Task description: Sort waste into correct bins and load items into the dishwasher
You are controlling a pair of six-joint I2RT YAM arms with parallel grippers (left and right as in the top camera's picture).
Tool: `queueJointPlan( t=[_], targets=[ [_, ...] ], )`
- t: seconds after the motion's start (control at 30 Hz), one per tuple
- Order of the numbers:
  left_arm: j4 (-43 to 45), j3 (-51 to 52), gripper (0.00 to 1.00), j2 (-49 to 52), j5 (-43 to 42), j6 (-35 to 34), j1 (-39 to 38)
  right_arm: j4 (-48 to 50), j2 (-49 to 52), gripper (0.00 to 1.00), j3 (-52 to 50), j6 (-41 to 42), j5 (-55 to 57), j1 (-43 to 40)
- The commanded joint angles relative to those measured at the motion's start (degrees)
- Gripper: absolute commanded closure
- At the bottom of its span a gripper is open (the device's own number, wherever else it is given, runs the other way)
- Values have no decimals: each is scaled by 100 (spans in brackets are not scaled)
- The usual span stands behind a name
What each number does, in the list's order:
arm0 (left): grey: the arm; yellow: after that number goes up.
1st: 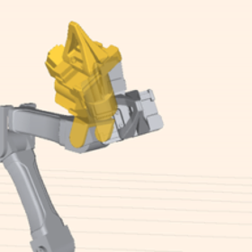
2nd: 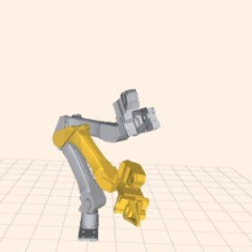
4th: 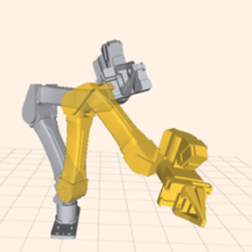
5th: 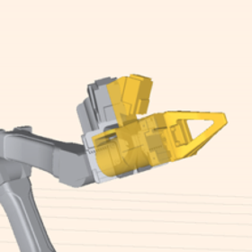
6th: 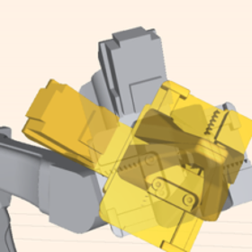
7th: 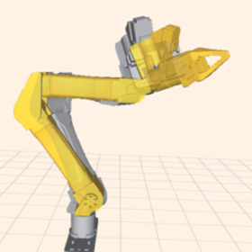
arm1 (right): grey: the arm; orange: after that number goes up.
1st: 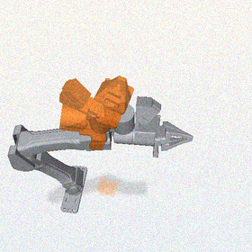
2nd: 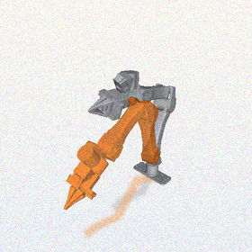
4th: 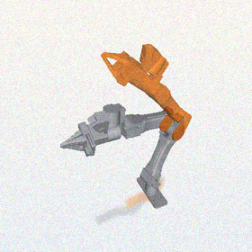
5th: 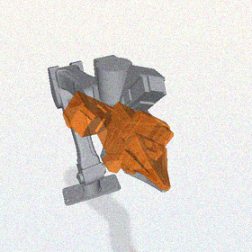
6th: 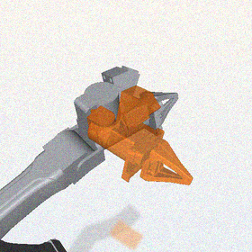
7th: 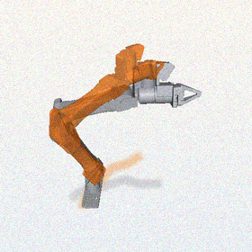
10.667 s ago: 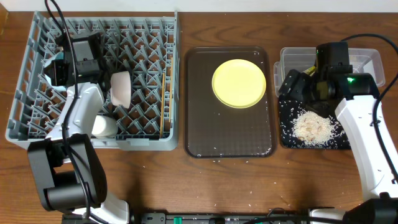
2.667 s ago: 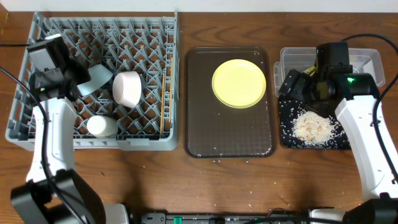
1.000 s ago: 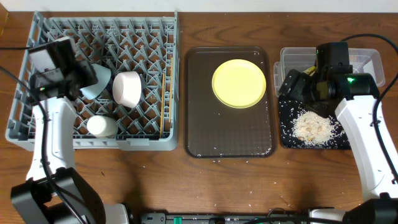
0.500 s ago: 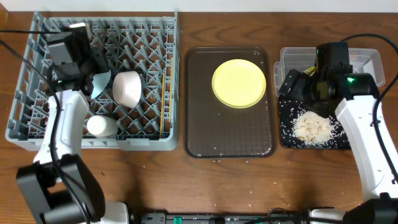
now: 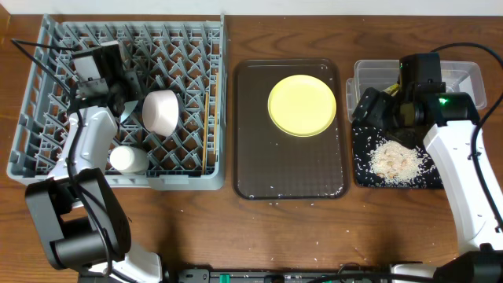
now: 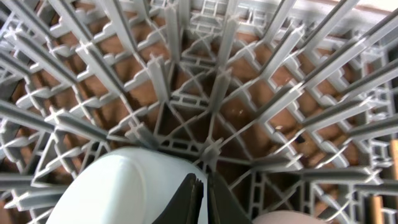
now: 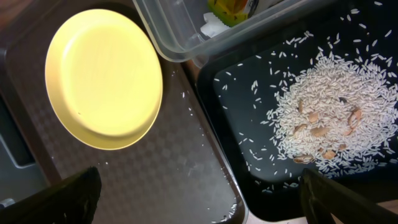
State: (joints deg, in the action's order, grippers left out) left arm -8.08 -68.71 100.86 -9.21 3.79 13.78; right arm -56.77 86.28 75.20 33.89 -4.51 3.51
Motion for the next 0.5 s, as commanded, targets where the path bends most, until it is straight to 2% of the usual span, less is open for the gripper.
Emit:
queueJointPlan(
  t=[0.0,0.47],
  targets=[
    [-197,-42,92,92,577,201,17,-4,-87,1,7,35,-4,-44],
    [-697,-42,92,-450,848,197,17,-4,-87,1,7,35,-4,-44]
  ],
)
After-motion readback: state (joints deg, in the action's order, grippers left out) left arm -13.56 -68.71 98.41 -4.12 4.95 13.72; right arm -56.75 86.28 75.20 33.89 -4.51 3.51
